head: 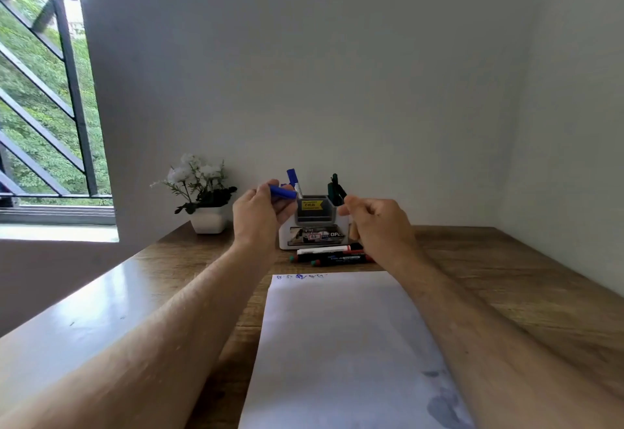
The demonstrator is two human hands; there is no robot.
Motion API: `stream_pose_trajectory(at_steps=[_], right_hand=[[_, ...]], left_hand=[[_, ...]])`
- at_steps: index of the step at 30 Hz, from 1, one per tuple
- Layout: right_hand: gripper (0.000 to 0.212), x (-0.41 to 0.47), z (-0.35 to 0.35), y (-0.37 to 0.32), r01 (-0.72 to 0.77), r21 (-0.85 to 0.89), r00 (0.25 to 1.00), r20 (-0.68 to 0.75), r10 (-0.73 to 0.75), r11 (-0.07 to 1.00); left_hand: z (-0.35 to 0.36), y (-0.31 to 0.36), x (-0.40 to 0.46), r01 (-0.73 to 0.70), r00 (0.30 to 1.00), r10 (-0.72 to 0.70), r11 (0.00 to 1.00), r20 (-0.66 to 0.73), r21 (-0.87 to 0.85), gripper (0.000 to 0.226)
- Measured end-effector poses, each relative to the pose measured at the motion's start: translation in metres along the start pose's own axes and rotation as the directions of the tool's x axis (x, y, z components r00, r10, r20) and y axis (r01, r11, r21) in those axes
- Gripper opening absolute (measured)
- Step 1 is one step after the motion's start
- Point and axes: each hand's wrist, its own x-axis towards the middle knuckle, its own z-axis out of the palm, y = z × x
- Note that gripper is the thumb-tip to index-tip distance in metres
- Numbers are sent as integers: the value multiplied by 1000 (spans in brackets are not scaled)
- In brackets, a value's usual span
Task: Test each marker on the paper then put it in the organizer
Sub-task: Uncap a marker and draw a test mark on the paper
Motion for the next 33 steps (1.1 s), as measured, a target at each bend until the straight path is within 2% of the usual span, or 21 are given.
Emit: stream_pose_trajectory(at_steps=[2, 6, 8, 10, 12, 14, 15, 17, 19, 21, 23, 26, 29, 33], right_hand=[[24, 0, 4, -1, -4, 60, 1000, 27, 3, 998], [29, -1, 0, -4, -25, 245, 998, 66, 9, 969], [29, -1, -4, -6, -84, 365, 995, 86, 56, 927], [30, -1, -5, -7, -158, 502, 987, 112, 117, 850], [23, 1, -7, -7, -194, 545, 981, 110, 160, 816], [14, 0, -9, -2, -184, 460, 983, 88, 162, 869], [14, -1, -10, 2, -156, 358, 988, 75, 138, 921], [27, -3, -10, 9, -98, 138, 993, 71, 89, 986], [38, -4, -10, 13, -91, 57, 992, 98, 85, 994], [36, -5, -10, 13, -115, 95, 980, 171, 98, 989], [26, -5, -9, 12, -171, 161, 956, 266, 124, 972], [19, -6, -6, 12, -265, 185, 909, 375, 181, 946], [14, -8, -1, 13, -281, 156, 888, 415, 195, 947], [8, -8, 5, 17, -262, 64, 885, 414, 213, 963]], left_hand=[[5, -5, -3, 74, 997, -74, 997, 10, -13, 21], [11, -14, -7, 156, 987, -160, 982, 31, 106, 19], [13, -16, -9, 185, 982, -191, 965, 15, 185, 18], [12, -16, -8, 160, 986, -168, 918, -11, 363, 20], [11, -13, -8, 47, 994, -96, 789, 48, 613, 24], [10, -7, -10, -84, 979, -84, 662, 185, 745, 22], [8, -4, -11, -160, 962, -87, 592, 260, 790, 18], [4, -3, -14, -332, 913, -103, 373, 394, 867, 13], [1, -5, -17, -432, 875, -145, 199, 463, 880, 16], [1, -6, -19, -453, 851, -205, 178, 483, 874, 17], [1, -6, -21, -454, 827, -284, 169, 484, 875, 14], [1, -7, -20, -453, 800, -405, 78, 443, 888, 12], [0, -10, -22, -419, 779, -525, -29, 343, 908, 16], [-1, -13, -21, -424, 765, -553, -48, 329, 904, 15]])
